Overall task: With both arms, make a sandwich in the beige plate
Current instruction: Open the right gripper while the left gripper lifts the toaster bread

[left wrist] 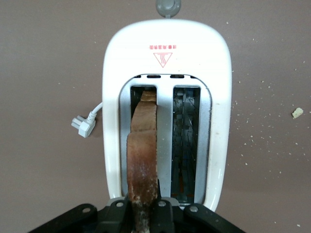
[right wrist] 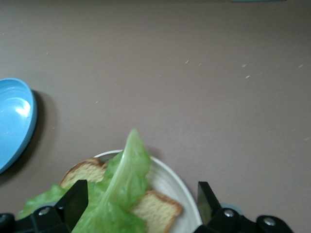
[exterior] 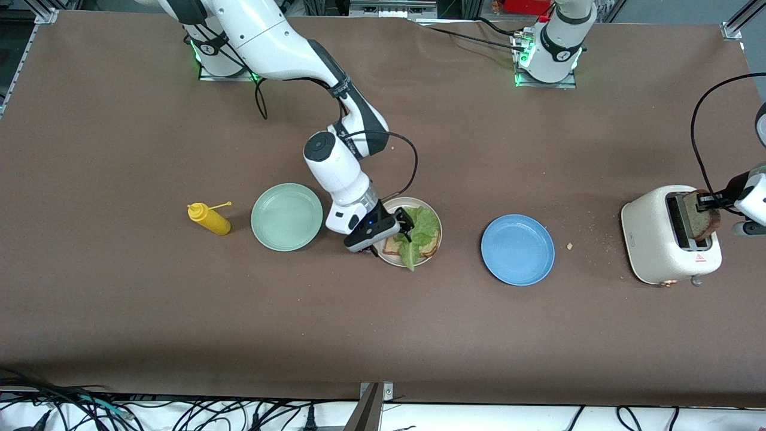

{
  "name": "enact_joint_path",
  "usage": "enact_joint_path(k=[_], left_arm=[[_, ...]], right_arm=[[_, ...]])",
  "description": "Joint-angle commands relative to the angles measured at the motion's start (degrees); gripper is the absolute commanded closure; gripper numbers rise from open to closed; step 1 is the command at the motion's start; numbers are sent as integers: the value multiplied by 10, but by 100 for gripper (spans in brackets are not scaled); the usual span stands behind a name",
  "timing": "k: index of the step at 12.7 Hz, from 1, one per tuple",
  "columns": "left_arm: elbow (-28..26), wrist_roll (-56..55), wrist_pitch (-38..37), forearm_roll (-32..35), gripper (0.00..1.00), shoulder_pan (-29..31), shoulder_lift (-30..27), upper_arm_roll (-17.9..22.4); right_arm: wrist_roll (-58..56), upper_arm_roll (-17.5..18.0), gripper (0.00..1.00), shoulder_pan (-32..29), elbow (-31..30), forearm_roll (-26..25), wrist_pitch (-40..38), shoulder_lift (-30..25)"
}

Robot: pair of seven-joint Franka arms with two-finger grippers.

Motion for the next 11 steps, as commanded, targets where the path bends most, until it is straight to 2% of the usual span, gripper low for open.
enact_joint_path(k=[1, 3, 5, 8, 11], left_arm=[[74, -10, -98, 12, 100, -1, -16, -15], [144, -8, -175, 14, 100, -1, -17, -37], [188, -8, -225, 8, 100, -1, -17, -70], [194, -12, -259, -17, 100, -2, -16, -136], [191, -14, -270, -109, 100, -25, 1, -162]], right_arm=[[-12, -9, 0, 1, 26, 5, 1, 18], [-12, -12, 0, -7, 24, 3, -11, 11], [-13, -20, 0, -17, 24, 0, -73, -11], [-24, -20, 0, -38, 21, -3, -175, -45], [-22, -38, 0, -42, 20, -1, -240, -58]])
